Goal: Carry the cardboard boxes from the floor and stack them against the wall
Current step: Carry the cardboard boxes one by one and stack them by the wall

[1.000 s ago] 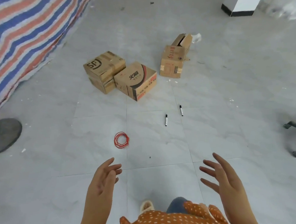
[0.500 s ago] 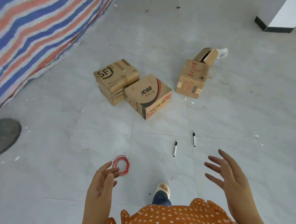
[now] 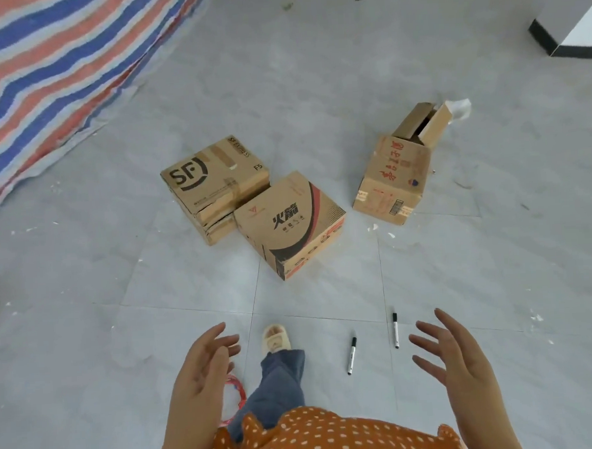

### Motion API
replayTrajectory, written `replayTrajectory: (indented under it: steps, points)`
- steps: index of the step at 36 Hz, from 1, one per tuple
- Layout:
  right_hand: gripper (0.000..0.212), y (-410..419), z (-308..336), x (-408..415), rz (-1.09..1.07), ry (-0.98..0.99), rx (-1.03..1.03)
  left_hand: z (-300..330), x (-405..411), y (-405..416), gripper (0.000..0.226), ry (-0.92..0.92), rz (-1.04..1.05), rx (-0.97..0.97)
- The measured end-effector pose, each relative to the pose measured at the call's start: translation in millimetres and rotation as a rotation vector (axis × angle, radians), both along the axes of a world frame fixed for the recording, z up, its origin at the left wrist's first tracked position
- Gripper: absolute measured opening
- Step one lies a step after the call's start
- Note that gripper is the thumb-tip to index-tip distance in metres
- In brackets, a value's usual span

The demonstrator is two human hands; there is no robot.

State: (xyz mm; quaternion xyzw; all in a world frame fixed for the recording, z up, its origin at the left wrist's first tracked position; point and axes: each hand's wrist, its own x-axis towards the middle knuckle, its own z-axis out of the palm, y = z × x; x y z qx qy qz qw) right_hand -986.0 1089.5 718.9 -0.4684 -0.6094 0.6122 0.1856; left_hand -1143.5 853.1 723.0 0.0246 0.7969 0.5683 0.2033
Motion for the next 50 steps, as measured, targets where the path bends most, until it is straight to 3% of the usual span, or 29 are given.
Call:
replayTrajectory:
  steps: [2, 3, 4, 6, 7, 11, 17, 27, 33, 39, 44, 46, 50]
  points:
    - [0.027, 16.0, -2.5, -28.1, -0.019, 0.003, -0.018, 2.1, -37.4, 22.6, 0.022, 0.011, -0.010, 0.032]
    - [0.028, 23.5, -0.7, -46.2, -0.025, 0.012, -0.028, 3.5, -58.8, 33.7, 0.023, 0.022, -0.011, 0.039]
    - [0.043, 30.7, 3.2, -65.4, -0.023, 0.026, -0.025, 8.1, -79.0, 43.9, 0.024, 0.028, -0.004, 0.037]
    - [0.092, 45.2, 15.8, -104.8, -0.007, 0.002, 0.003, 13.9, -117.5, 62.8, 0.022, 0.028, 0.007, 0.034]
    - [0.099, 52.6, 19.3, -121.1, 0.002, -0.013, 0.014, 13.7, -133.8, 70.7, 0.023, 0.030, -0.003, 0.029]
    - [0.060, 82.7, 24.7, -168.7, 0.049, -0.070, 0.013, 7.8, -177.0, 98.6, 0.025, 0.008, -0.030, 0.002]
    - [0.065, 145.5, 13.8, -228.2, 0.121, -0.170, 0.042, 1.7, -214.9, 140.0, 0.029, -0.030, 0.065, -0.018]
    - [0.039, 299.2, -14.3, -363.3, 0.486, -0.281, 0.005, -30.5, -251.6, 234.4, 0.028, -0.133, 0.447, -0.082]
    - [0.026, 392.0, -29.5, -438.6, 0.711, -0.389, 0.059, -63.5, -264.7, 302.0, 0.027, -0.318, 0.621, -0.062]
    - [0.029, 440.1, -121.7, -490.2, 0.885, -0.545, 0.090, -152.8, -292.3, 332.2, 0.024, -0.470, 0.711, -0.094]
    - [0.028, 457.2, -257.8, -518.9, 0.884, -0.625, 0.030, -287.7, -312.2, 331.4, 0.023, -0.627, 0.596, -0.224]
    - [0.030, 460.6, -319.9, -522.2, 0.856, -0.659, -0.018, -346.4, -318.3, 324.5, 0.038, -0.683, 0.567, -0.298]
    - [0.032, 462.8, -430.0, -521.2, 0.791, -0.728, -0.090, -450.9, -331.7, 320.9, 0.042, -0.775, 0.781, -0.236]
